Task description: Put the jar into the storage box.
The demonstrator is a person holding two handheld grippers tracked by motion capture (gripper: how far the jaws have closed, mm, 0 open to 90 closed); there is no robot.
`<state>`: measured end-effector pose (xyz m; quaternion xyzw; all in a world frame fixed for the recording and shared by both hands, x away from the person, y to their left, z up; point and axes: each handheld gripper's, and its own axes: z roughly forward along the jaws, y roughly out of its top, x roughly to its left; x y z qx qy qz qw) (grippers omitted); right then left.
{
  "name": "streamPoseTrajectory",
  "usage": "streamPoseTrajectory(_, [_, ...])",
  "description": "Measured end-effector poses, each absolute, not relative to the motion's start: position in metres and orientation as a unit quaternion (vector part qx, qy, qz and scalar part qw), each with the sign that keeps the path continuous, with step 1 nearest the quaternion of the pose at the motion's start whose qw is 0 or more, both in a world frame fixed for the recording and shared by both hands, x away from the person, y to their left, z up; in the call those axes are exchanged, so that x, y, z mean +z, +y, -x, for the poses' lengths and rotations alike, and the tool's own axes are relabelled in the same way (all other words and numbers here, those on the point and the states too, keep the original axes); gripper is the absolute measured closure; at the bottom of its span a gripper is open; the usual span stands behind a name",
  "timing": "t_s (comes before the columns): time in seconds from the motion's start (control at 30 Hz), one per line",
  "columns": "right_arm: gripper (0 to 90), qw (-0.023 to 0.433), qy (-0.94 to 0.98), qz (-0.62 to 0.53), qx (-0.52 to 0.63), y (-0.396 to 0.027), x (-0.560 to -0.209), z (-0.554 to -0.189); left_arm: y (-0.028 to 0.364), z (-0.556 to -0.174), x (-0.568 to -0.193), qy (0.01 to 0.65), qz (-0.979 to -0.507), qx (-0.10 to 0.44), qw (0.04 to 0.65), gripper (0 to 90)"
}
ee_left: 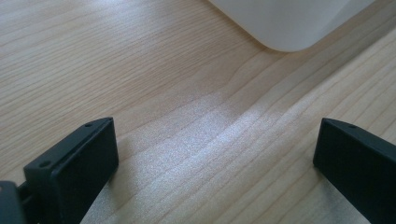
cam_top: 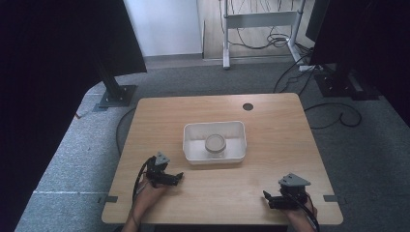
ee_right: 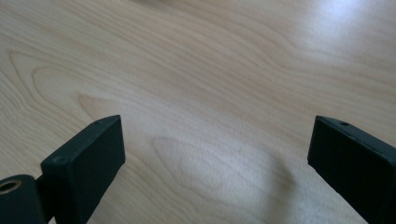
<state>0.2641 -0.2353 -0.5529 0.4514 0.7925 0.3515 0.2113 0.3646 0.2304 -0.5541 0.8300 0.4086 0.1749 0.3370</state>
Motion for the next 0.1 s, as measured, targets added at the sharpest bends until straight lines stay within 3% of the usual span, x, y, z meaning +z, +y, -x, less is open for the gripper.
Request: streamPoseTrajectory(0.1, [3.6,0.208,0.794,-0.455,0.346,-0.2370,-0.5561,-0.2622,0.2304,-0.3646,-0.5541,0.409,-0.830,0.175,0.337,0.0])
